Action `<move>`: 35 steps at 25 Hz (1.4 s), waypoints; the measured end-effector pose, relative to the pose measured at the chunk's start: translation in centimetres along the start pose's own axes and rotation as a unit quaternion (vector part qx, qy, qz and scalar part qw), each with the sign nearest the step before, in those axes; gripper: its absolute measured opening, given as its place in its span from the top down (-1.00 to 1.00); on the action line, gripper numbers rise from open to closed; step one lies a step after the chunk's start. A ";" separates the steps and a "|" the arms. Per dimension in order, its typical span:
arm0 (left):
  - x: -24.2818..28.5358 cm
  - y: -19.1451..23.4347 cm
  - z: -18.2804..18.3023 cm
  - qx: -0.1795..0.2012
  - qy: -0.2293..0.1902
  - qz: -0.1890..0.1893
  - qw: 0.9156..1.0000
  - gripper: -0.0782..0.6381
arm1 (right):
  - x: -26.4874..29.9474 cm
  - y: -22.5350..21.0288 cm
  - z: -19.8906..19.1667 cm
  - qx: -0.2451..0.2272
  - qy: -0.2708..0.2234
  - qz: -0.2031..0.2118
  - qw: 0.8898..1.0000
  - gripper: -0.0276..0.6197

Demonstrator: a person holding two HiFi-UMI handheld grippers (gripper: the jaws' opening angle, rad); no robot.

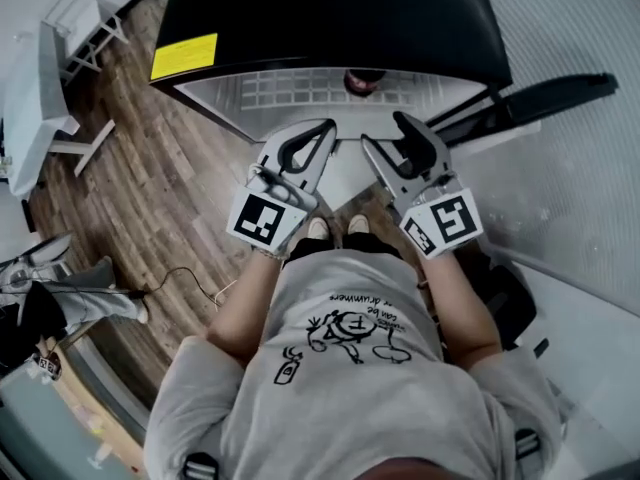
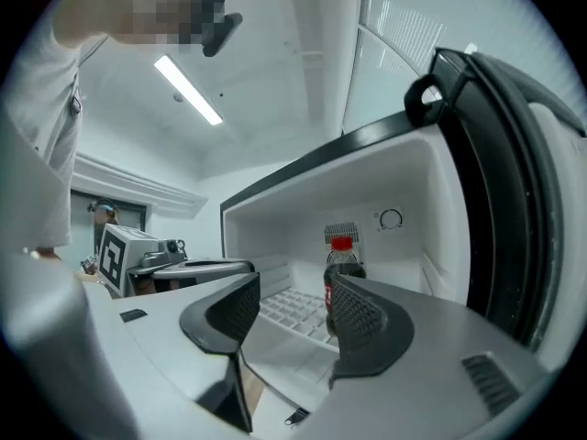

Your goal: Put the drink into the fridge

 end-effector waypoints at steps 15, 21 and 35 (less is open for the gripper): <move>-2.4 -6.1 5.4 -0.039 -0.015 -0.037 0.998 0.78 | -4.8 4.1 5.0 0.003 0.007 0.050 0.999 0.70; -2.9 -8.6 7.7 -0.022 -0.013 -0.062 0.998 0.78 | -6.3 5.0 6.5 0.011 0.008 0.059 0.998 0.77; -4.8 -10.8 9.4 -0.019 -0.012 -0.051 0.998 0.78 | -8.3 7.0 8.6 0.018 -0.007 0.097 0.995 0.79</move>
Point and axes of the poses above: the fingertips, and each gripper's own axes: x forward along the fingers, y to its left, z out of its top, the point moved 6 cm from there along -x, backward along the fingers
